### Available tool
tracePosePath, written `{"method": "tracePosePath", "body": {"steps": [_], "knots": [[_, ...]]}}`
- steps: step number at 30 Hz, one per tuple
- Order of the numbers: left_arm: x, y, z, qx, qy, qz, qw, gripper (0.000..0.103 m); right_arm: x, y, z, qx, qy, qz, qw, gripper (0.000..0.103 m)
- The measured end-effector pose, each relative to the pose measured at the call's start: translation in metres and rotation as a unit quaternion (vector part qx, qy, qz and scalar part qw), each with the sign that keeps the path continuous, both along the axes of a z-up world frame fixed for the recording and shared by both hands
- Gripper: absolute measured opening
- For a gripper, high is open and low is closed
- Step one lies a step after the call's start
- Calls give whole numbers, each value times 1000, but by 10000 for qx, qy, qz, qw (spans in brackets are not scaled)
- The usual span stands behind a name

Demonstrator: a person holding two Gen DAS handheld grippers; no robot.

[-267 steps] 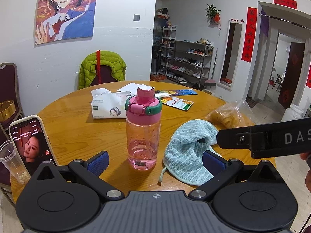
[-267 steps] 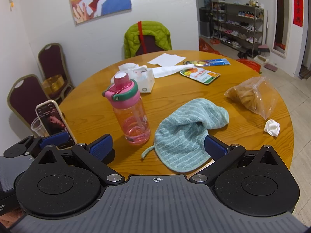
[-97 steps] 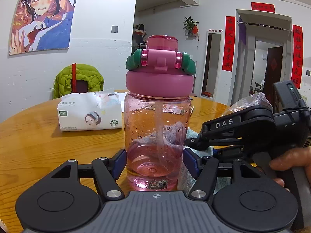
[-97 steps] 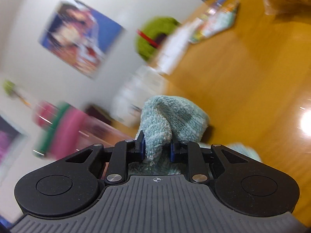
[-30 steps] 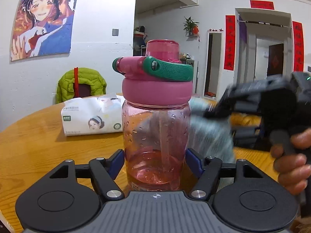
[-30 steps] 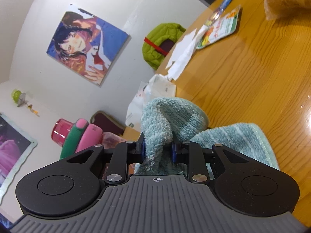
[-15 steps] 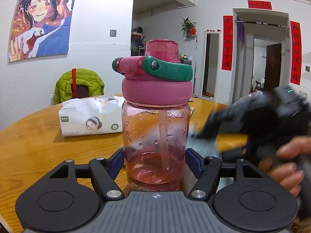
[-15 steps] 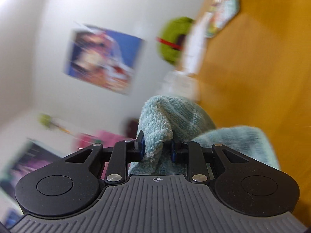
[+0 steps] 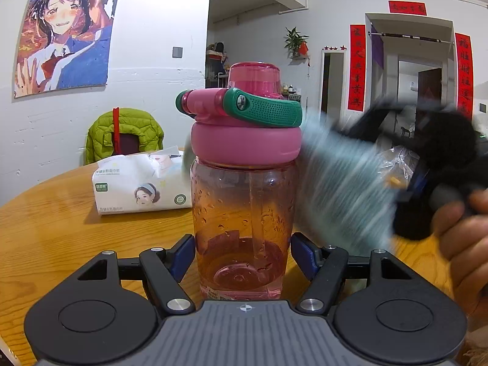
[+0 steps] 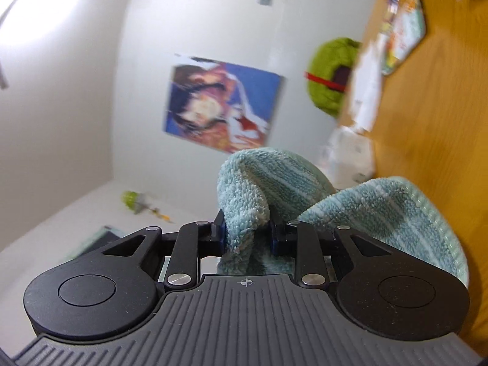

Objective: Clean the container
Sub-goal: 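Rub the towel up and down the bottle side with the right gripper, then wipe the bottle lid and body with the towel in the right gripper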

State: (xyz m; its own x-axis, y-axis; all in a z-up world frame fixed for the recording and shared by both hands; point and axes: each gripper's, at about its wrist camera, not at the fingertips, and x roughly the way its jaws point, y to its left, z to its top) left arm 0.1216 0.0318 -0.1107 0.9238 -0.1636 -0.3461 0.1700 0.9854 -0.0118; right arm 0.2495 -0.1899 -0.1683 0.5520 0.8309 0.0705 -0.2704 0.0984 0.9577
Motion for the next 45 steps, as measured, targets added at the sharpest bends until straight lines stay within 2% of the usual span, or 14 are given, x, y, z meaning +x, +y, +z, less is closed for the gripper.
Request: {"method": "tracePosePath", "body": {"steps": [2, 4, 10, 14, 16, 19, 23, 26, 28, 32, 36, 38, 43, 45], "knots": [[0, 0, 0, 6, -6, 3, 10000, 67, 6, 10, -6, -750, 455, -52, 9961, 28], [0, -1, 0, 7, -7, 2, 10000, 67, 12, 20, -13, -1615, 877, -31, 9830, 29], [-1, 0, 2, -8, 1, 3, 10000, 67, 0, 0, 0, -666, 131, -108, 9976, 30], [-1, 0, 3, 2, 1, 8, 10000, 67, -7, -13, 6, 173, -390, -93, 9990, 30], [-1, 0, 2, 6, -2, 11, 10000, 67, -4, -7, 8, 332, -355, 48, 9988, 30], [-1, -1, 2, 35, -5, 14, 10000, 67, 2, 1, -3, -153, 121, 43, 9998, 31], [-1, -2, 2, 83, 1, 38, 10000, 67, 16, 24, -15, -1644, 926, 42, 9820, 32], [-3, -3, 3, 66, 49, 120, 9999, 67, 15, 31, -12, -2087, 752, -35, 9751, 32], [-8, -6, 6, 82, 101, 295, 9995, 72, 12, 30, -8, -2180, 550, -145, 9743, 32], [-20, -14, 11, 160, 127, 596, 9980, 73, 1, 22, 6, -2213, -60, -626, 9732, 32], [-22, -20, 8, 239, 129, 368, 9990, 72, -4, 18, 19, -2118, -498, -835, 9725, 32], [-22, -20, 6, 220, 78, 186, 9996, 73, -3, 22, 21, -2013, -512, -690, 9758, 32], [-12, -10, 3, 239, -60, 257, 9994, 72, -3, 29, 22, -2003, -392, -451, 9779, 33], [-6, -4, 1, 220, -87, 281, 9993, 67, -4, 29, 21, -1919, -288, -371, 9803, 33]]}}
